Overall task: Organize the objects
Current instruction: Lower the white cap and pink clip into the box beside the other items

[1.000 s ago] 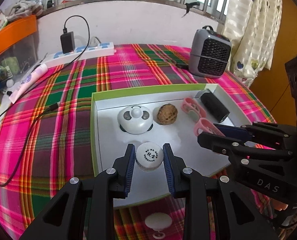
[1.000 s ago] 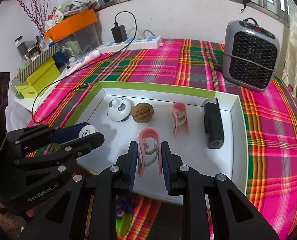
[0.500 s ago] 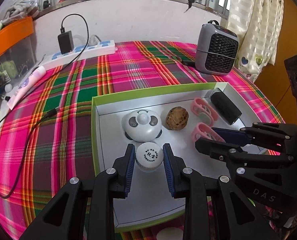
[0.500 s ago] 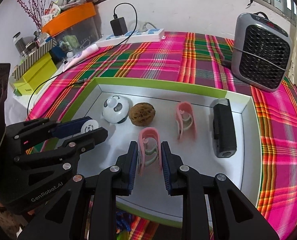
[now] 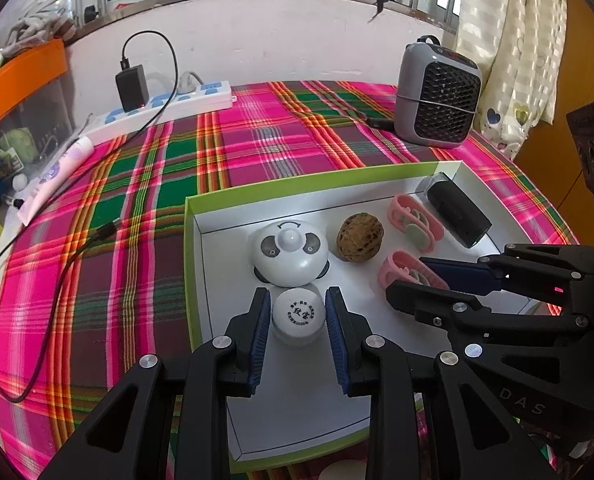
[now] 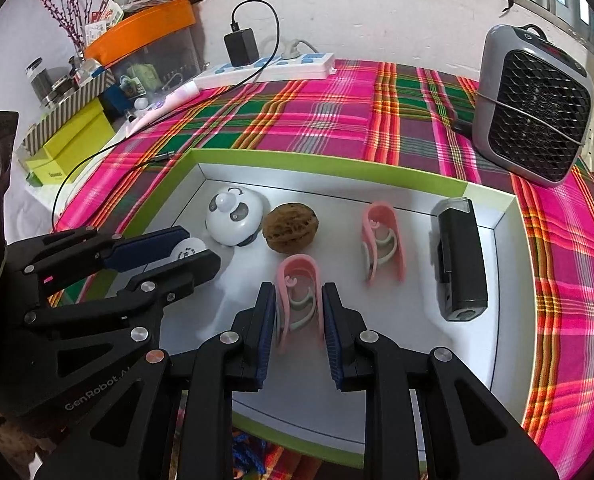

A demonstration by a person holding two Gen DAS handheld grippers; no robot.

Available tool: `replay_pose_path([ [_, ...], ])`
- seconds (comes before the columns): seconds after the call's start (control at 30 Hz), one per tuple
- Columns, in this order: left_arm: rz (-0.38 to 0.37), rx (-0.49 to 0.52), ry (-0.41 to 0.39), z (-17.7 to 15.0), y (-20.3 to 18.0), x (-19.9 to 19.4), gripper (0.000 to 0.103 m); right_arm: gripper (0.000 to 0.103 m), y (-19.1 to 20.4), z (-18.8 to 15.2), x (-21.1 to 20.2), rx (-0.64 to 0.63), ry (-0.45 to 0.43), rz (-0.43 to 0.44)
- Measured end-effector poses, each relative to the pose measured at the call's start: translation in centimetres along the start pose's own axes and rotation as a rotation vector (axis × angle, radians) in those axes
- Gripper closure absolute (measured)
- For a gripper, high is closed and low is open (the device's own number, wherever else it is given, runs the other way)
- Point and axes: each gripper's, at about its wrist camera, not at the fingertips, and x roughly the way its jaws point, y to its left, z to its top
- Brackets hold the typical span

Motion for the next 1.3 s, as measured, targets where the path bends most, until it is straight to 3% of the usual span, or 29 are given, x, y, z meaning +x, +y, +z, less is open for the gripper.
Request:
replay_pose_path([
  [0.87, -0.006, -0.007, -0.006, -0.2, 0.0, -0.3, 0.074, 0.078, 0.0, -0.1, 0.0, 0.007, -0.006, -0.009],
  [1.07, -0.003, -0.014, -0.011, -0.3, 0.0, -0.8, 0.072, 0.070, -0.2, -0.2, -0.1, 0.017, -0.012, -0.013],
  [1.3, -0.001, -0.020, -0.016, -0.4, 0.1, -1.2, 0.070, 0.070, -0.2, -0.4, -0.5, 0.029, -0.020, -0.022],
])
